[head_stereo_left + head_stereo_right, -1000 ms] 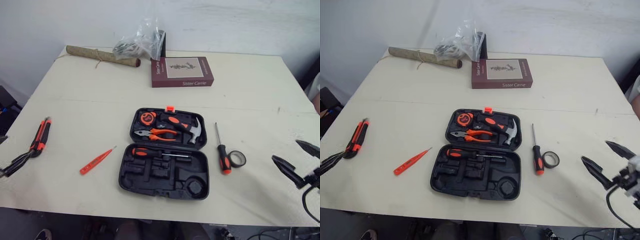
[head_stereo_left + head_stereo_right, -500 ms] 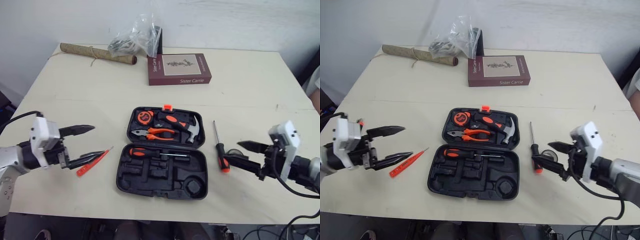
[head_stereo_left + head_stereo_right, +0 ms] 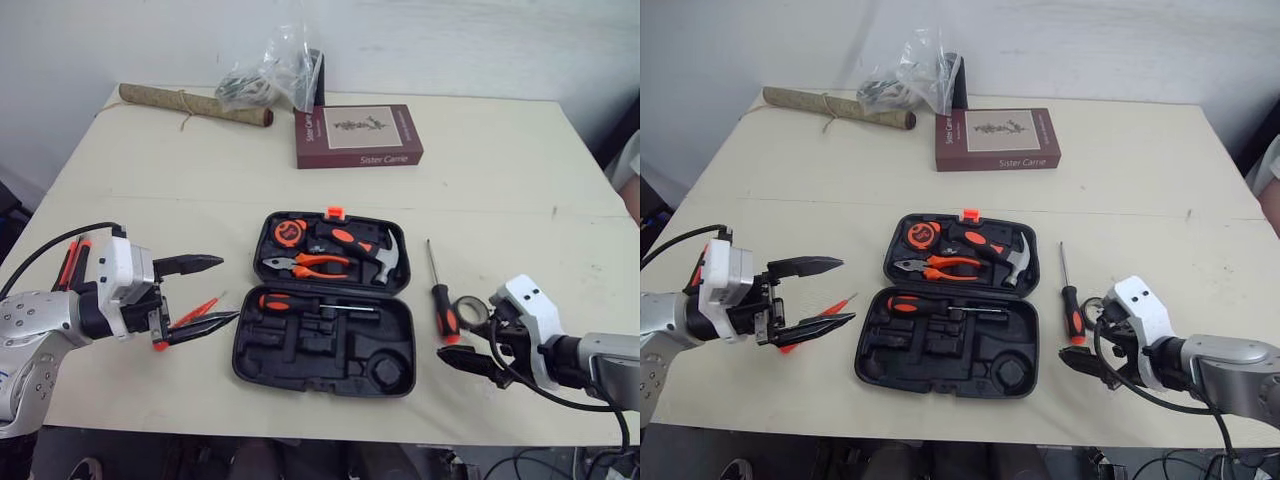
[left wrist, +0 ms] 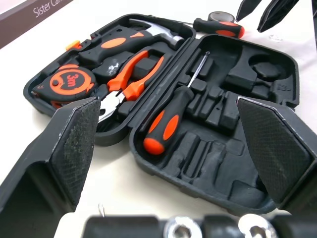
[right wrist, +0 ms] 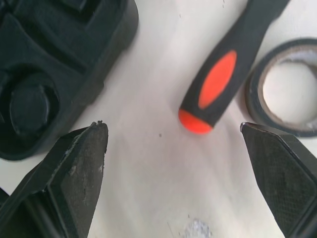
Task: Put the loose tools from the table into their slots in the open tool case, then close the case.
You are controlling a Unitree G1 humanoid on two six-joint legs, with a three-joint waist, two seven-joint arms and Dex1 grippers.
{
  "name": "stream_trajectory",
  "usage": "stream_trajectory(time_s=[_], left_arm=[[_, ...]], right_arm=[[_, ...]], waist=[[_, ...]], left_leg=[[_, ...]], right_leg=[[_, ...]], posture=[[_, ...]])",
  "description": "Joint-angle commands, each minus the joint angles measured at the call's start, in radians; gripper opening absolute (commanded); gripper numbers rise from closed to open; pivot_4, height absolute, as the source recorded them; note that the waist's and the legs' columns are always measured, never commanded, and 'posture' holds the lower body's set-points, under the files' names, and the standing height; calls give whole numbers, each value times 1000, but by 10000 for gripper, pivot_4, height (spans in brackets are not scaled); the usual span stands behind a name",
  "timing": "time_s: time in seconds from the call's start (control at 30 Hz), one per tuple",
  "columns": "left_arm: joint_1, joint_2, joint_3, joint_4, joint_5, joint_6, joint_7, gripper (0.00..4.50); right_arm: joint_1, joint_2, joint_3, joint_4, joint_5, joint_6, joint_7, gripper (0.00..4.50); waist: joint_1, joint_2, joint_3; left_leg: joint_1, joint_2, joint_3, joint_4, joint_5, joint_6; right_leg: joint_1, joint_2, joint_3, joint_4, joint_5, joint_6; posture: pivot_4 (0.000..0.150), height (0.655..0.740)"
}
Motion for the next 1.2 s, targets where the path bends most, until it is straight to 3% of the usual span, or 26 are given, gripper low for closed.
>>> stream_trajectory(time_s=[0.03, 0.23, 0.67, 0.83, 0.93, 1.1, 1.13, 1.2], left_arm=[[-14, -3, -2, -28, -21, 6, 1, 44633], [-22, -3, -7, -27, -20, 12, -4, 44633], [-24, -13, -10, -49, -24, 26, 17, 44633], [-15, -19, -3, -65, -26, 33, 26, 44633], [-10, -21, -1, -70, -25, 34, 30, 45000], [-9, -23, -2, -69, -23, 28, 34, 45000], [-8, -23, -2, -69, -21, 26, 33, 45000], [-6, -23, 0, -68, -20, 23, 32, 45000]], right_arm=[[1, 14, -28, 18, 72, 15, -28, 45000], [-12, 43, 18, 28, 118, 11, -93, 45000], [-201, 233, 212, 42, -113, -28, -273, 45000], [-226, 247, 259, 34, -213, 17, -307, 45000], [-230, 255, 255, 34, -208, 61, -300, 37122], [-211, 337, 183, 28, -204, 107, -360, 11680], [-205, 356, 162, 23, -210, 114, -377, 9688], [-187, 398, 114, 5, -223, 117, -419, 9812]], waist=[[1, 0, 0], [1, 0, 0], [-14, 0, 0], [-21, 0, 0], [-21, 0, 0], [-20, -2, -1], [-20, -2, -1], [-20, -2, -1]], left_leg=[[0, 0, 0, 0, 0, 0], [-1, 0, 0, 0, 0, 0], [-1, 0, -1, 1, 0, 0], [-1, 0, -1, 1, 0, 0], [-1, 0, -1, 1, 0, 0], [-1, 0, -2, 1, 0, 0], [-1, 0, -2, 1, 0, 0], [-1, 0, -2, 1, 0, 0]], right_leg=[[0, 0, 0, 1, 0, 0], [-1, 0, 0, 0, 0, 0], [-2, 0, 0, 2, 0, 0], [-2, 0, -1, 2, 0, 0], [-1, 0, -1, 2, 0, 0], [-1, 0, -1, 2, 0, 0], [-1, 0, -1, 2, 0, 0], [-1, 0, -1, 2, 0, 0]], posture=[[1500, 7400], [1500, 7400], [1500, 7400], [1500, 7400], [1500, 7400], [1500, 7400], [1500, 7400], [1500, 7400]])
